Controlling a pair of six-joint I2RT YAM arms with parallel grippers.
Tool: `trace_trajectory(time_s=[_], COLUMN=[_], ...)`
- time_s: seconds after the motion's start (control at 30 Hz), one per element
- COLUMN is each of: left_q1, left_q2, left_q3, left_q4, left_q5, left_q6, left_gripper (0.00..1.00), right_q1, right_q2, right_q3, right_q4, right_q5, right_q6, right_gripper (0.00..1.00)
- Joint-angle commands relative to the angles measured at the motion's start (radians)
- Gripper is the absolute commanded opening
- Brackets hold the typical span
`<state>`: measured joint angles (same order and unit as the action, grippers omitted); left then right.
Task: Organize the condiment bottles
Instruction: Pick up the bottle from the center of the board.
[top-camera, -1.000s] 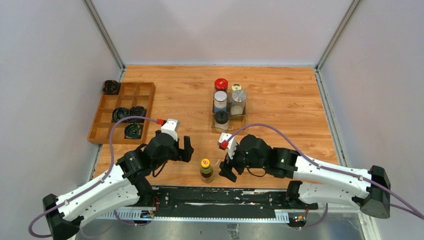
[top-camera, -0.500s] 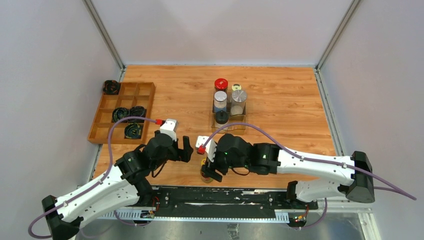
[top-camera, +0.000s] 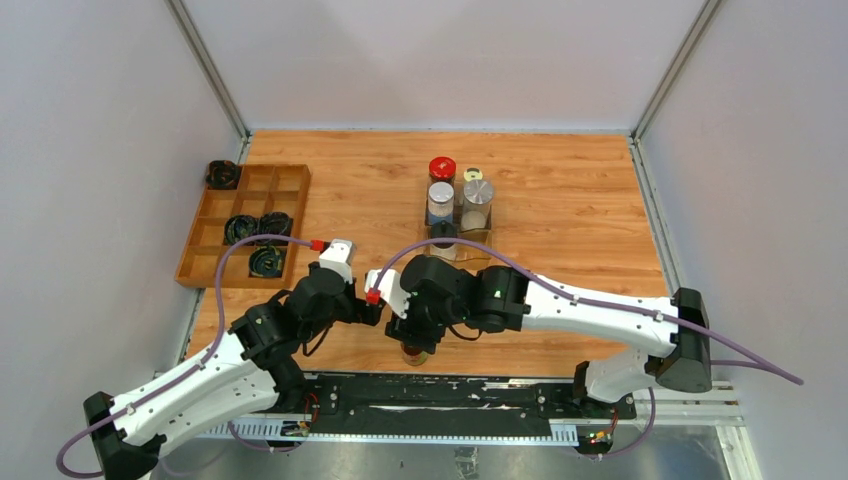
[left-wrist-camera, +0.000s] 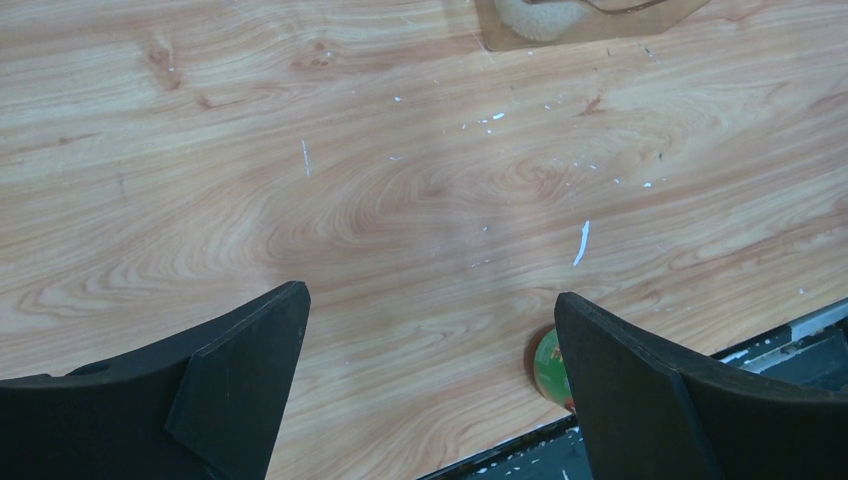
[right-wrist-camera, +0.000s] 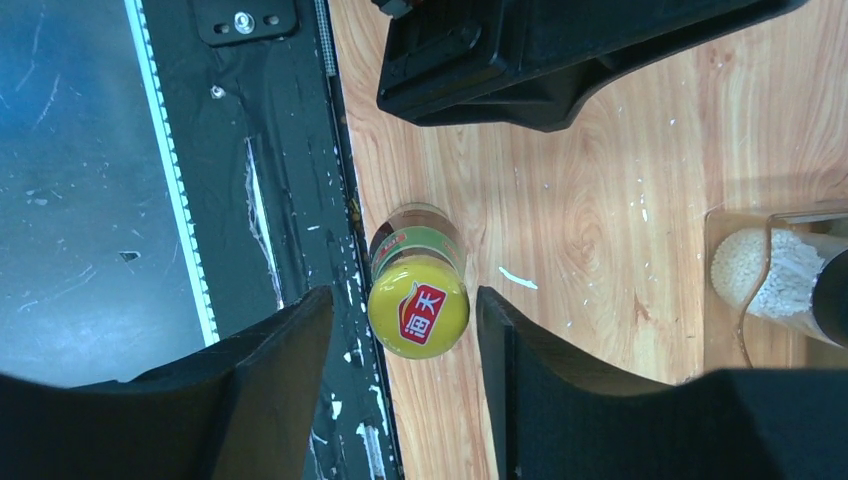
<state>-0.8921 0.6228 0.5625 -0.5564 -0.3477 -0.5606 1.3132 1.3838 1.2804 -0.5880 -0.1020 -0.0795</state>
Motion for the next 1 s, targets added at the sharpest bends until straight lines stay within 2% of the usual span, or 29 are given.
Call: trace_trajectory(time_s=[0.0, 0.97], left_q1=[0.002, 0.003], left_q2=[-0.01, -0.029], left_q3=[-0.01, -0.023], left_q4=[-0.004, -0.004], left_q5=[-0.002, 0.0], left_q6=[-0.009, -0.017], left_gripper=[1.0, 1.0], right_q1=[0.012, 0.012], right_q2=[0.032, 0.071], right_q3=[0.052, 0.106], right_q4=[-0.114, -0.111], right_q5=[0.031, 0.017], right_q6=[-0.022, -0.043], right_gripper=[0.58, 0.46])
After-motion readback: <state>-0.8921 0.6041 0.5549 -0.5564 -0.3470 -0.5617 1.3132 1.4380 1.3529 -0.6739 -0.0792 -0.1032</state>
